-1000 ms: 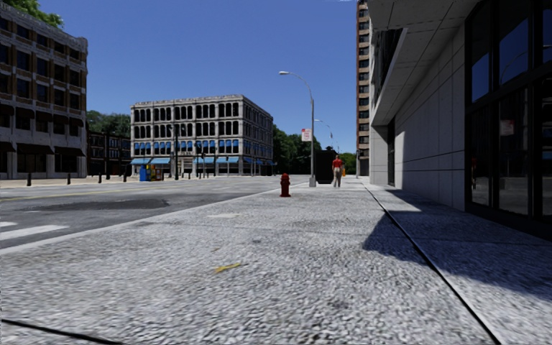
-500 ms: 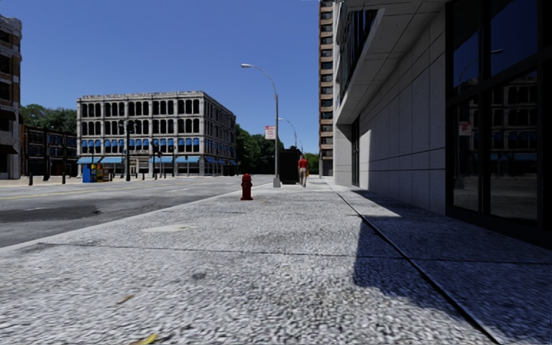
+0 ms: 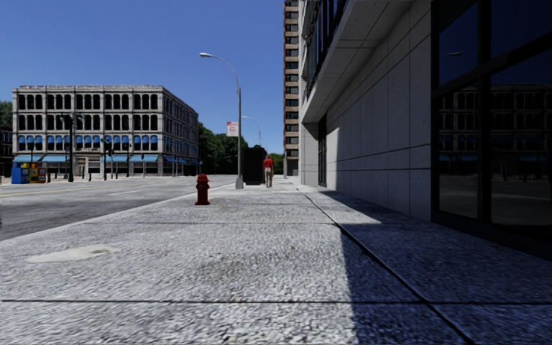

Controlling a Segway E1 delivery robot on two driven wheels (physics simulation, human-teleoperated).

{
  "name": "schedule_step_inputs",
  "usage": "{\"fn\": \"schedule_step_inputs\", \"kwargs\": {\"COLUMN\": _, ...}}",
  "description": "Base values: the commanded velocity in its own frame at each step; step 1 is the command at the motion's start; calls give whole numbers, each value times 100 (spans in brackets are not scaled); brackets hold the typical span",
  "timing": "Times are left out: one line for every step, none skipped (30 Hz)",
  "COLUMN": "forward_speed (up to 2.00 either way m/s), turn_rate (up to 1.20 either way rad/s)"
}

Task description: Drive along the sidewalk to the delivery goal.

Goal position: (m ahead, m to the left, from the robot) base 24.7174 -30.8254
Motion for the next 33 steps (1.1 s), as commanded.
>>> {"fn": "schedule_step_inputs", "kwargs": {"forward_speed": 200, "turn_rate": -39}}
{"fn": "schedule_step_inputs", "kwargs": {"forward_speed": 200, "turn_rate": -39}}
{"fn": "schedule_step_inputs", "kwargs": {"forward_speed": 200, "turn_rate": -39}}
{"fn": "schedule_step_inputs", "kwargs": {"forward_speed": 200, "turn_rate": -39}}
{"fn": "schedule_step_inputs", "kwargs": {"forward_speed": 200, "turn_rate": -39}}
{"fn": "schedule_step_inputs", "kwargs": {"forward_speed": 200, "turn_rate": -39}}
{"fn": "schedule_step_inputs", "kwargs": {"forward_speed": 200, "turn_rate": -37}}
{"fn": "schedule_step_inputs", "kwargs": {"forward_speed": 200, "turn_rate": -37}}
{"fn": "schedule_step_inputs", "kwargs": {"forward_speed": 200, "turn_rate": -37}}
{"fn": "schedule_step_inputs", "kwargs": {"forward_speed": 200, "turn_rate": -37}}
{"fn": "schedule_step_inputs", "kwargs": {"forward_speed": 200, "turn_rate": -24}}
{"fn": "schedule_step_inputs", "kwargs": {"forward_speed": 200, "turn_rate": -4}}
{"fn": "schedule_step_inputs", "kwargs": {"forward_speed": 200, "turn_rate": -4}}
{"fn": "schedule_step_inputs", "kwargs": {"forward_speed": 200, "turn_rate": 0}}
{"fn": "schedule_step_inputs", "kwargs": {"forward_speed": 200, "turn_rate": 0}}
{"fn": "schedule_step_inputs", "kwargs": {"forward_speed": 200, "turn_rate": 0}}
{"fn": "schedule_step_inputs", "kwargs": {"forward_speed": 200, "turn_rate": 0}}
{"fn": "schedule_step_inputs", "kwargs": {"forward_speed": 200, "turn_rate": 0}}
{"fn": "schedule_step_inputs", "kwargs": {"forward_speed": 200, "turn_rate": 0}}
{"fn": "schedule_step_inputs", "kwargs": {"forward_speed": 200, "turn_rate": 0}}
{"fn": "schedule_step_inputs", "kwargs": {"forward_speed": 200, "turn_rate": 0}}
{"fn": "schedule_step_inputs", "kwargs": {"forward_speed": 200, "turn_rate": 0}}
{"fn": "schedule_step_inputs", "kwargs": {"forward_speed": 200, "turn_rate": 0}}
{"fn": "schedule_step_inputs", "kwargs": {"forward_speed": 200, "turn_rate": 0}}
{"fn": "schedule_step_inputs", "kwargs": {"forward_speed": 200, "turn_rate": 0}}
{"fn": "schedule_step_inputs", "kwargs": {"forward_speed": 200, "turn_rate": 0}}
{"fn": "schedule_step_inputs", "kwargs": {"forward_speed": 200, "turn_rate": 0}}
{"fn": "schedule_step_inputs", "kwargs": {"forward_speed": 200, "turn_rate": 0}}
{"fn": "schedule_step_inputs", "kwargs": {"forward_speed": 200, "turn_rate": 0}}
{"fn": "schedule_step_inputs", "kwargs": {"forward_speed": 200, "turn_rate": 0}}
{"fn": "schedule_step_inputs", "kwargs": {"forward_speed": 200, "turn_rate": 0}}
{"fn": "schedule_step_inputs", "kwargs": {"forward_speed": 200, "turn_rate": 0}}
{"fn": "schedule_step_inputs", "kwargs": {"forward_speed": 200, "turn_rate": 0}}
